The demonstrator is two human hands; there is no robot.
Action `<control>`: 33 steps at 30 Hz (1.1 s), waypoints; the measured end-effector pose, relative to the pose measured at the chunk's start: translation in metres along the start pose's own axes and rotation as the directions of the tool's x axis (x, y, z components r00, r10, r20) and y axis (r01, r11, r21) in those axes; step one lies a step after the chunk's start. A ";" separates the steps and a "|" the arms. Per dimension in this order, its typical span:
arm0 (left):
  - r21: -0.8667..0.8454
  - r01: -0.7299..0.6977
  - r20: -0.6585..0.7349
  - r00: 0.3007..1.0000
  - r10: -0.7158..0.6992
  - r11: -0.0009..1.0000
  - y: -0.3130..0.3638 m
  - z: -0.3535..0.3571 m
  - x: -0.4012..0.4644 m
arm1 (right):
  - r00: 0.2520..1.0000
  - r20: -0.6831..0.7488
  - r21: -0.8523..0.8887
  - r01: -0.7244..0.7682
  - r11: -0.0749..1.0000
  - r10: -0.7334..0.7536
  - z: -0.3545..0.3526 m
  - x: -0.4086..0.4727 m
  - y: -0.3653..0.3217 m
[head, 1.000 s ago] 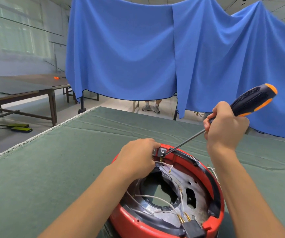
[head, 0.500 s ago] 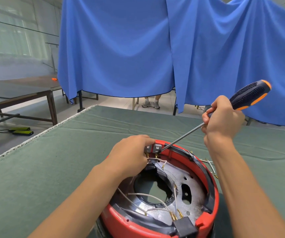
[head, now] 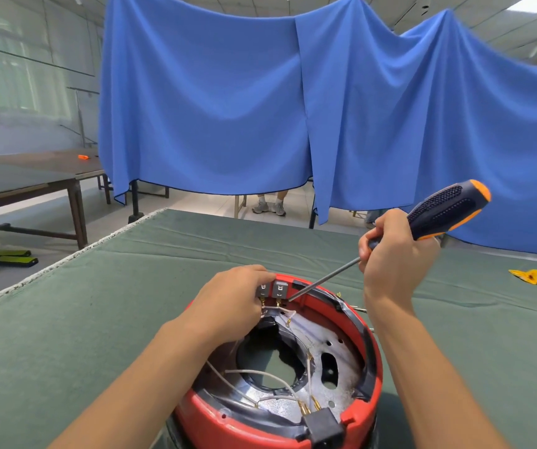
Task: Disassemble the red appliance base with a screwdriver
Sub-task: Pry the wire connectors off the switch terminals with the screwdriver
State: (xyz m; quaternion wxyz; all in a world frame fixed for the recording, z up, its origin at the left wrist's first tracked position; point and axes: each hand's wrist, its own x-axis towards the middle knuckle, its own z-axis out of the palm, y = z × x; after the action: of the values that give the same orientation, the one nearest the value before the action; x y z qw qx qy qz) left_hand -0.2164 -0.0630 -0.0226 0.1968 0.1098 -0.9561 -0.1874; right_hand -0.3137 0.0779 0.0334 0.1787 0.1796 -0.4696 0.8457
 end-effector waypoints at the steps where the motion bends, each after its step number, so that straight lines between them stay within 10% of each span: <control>1: 0.001 -0.001 -0.001 1.000 0.001 1.000 0.000 0.000 0.000 | 1.000 0.009 0.004 -0.002 1.000 0.002 0.000 -0.002 0.002; 33: 0.054 -0.001 0.037 0.999 -0.001 0.999 0.003 -0.003 -0.001 | 0.996 0.005 0.064 0.085 0.994 -0.085 0.003 -0.014 0.003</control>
State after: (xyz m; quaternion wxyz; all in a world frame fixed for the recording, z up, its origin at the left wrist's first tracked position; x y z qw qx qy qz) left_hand -0.2150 -0.0606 -0.0192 0.1762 0.1115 -0.9643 -0.1633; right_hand -0.3019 0.0722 0.0263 0.2070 0.2083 -0.4349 0.8513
